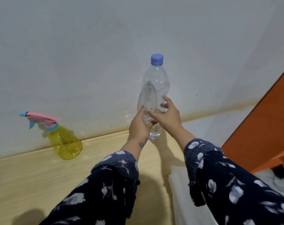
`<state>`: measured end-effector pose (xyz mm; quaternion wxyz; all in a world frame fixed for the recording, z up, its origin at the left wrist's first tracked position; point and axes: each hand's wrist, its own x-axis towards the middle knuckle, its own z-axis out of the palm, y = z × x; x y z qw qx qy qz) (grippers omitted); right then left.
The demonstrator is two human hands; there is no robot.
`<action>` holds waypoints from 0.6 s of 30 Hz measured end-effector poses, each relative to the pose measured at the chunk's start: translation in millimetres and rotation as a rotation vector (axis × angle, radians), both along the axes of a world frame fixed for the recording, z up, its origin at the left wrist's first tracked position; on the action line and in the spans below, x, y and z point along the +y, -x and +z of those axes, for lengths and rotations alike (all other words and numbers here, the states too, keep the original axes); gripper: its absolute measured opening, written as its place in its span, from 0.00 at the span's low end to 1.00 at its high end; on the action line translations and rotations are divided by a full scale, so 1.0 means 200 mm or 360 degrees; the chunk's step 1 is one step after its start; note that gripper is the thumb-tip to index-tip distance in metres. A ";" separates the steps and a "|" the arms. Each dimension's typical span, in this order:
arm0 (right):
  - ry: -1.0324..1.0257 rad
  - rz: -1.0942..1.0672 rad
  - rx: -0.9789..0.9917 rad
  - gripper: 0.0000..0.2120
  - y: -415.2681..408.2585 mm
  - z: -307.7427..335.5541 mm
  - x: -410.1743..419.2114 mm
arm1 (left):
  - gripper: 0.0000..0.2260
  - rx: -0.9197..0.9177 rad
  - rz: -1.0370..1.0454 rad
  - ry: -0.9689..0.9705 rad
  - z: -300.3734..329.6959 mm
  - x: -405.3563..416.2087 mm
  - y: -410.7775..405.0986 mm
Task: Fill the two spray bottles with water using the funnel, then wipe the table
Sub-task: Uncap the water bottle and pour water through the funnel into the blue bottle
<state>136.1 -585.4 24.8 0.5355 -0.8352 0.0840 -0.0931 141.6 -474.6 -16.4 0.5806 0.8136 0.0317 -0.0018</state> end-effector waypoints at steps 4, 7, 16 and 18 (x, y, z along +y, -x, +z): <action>-0.0014 0.0052 0.0022 0.42 0.14 0.06 0.06 | 0.35 -0.0043 -0.0011 -0.0088 0.04 0.10 0.15; 0.0026 0.0080 0.0008 0.40 0.32 0.08 0.14 | 0.37 -0.0036 0.0003 -0.0076 0.05 0.19 0.32; 0.0022 0.0022 0.0025 0.41 0.96 0.08 0.36 | 0.38 -0.0047 -0.0061 -0.0051 0.05 0.43 0.94; 0.0002 0.0002 0.0040 0.41 1.08 0.07 0.40 | 0.37 -0.0058 -0.0076 -0.0060 0.04 0.47 1.05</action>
